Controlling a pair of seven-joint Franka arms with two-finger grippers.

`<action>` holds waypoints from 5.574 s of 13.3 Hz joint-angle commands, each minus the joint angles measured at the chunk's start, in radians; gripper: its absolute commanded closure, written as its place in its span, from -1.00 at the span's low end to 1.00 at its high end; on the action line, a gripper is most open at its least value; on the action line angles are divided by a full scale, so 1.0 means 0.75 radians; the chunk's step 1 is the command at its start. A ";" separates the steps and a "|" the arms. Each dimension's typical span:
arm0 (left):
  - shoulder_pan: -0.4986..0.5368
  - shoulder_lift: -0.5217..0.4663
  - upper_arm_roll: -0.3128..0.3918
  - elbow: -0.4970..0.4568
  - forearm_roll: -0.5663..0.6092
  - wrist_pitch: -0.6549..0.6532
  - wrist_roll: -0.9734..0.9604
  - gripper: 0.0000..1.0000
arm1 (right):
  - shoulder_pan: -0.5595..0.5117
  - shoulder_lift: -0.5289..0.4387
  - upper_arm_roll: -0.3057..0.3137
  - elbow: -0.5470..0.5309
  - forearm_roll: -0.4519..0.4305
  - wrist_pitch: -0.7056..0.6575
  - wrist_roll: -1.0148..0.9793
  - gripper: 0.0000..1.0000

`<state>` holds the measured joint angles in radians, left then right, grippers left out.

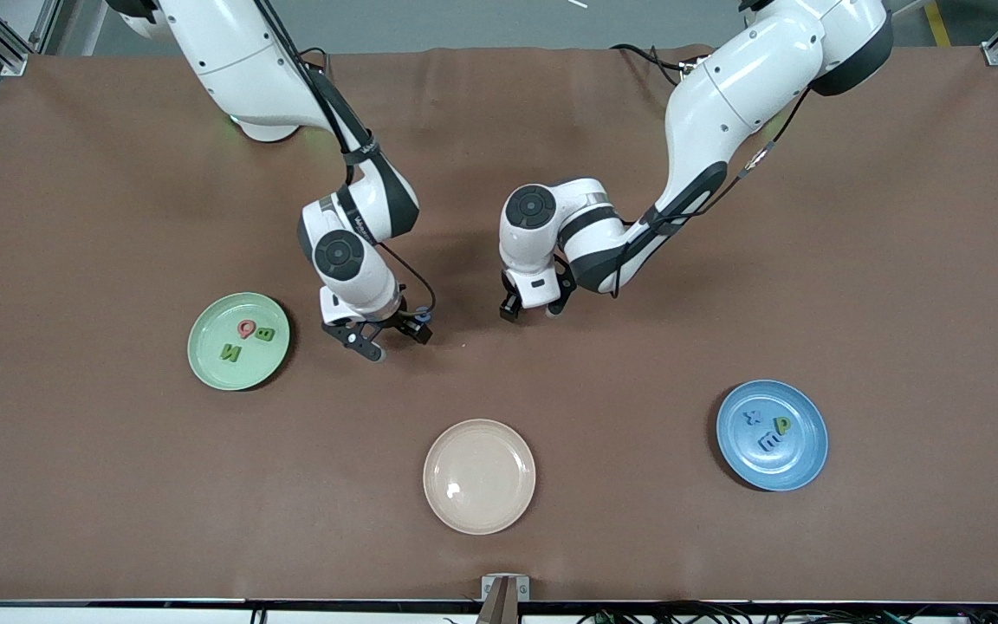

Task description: Sort upper and lower case letters into plates

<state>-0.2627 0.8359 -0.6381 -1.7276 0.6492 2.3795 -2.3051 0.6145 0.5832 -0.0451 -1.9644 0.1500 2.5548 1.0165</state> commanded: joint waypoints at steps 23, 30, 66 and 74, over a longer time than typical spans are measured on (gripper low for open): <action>0.722 -0.159 0.002 0.113 0.018 -0.260 1.438 0.98 | 0.013 -0.176 -0.115 -0.040 -0.004 -0.236 -0.144 0.99; 0.878 -0.076 0.059 0.190 0.014 -0.182 1.836 0.38 | -0.444 -0.244 -0.189 -0.030 -0.002 -0.322 -1.047 0.99; 0.461 -1.207 0.681 0.230 -0.849 -1.213 3.000 -1.00 | -0.737 -0.229 -0.171 0.805 -0.135 -1.383 -1.370 -1.00; 0.448 -1.258 0.634 0.170 -0.845 -1.209 3.002 -1.00 | -0.764 -0.225 -0.183 0.903 -0.147 -1.402 -1.368 -1.00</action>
<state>0.0735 -0.0723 -0.1602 -1.5675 0.0294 1.4661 -0.0691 0.0639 0.4118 -0.1889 -1.3150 0.0530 1.5148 -0.0060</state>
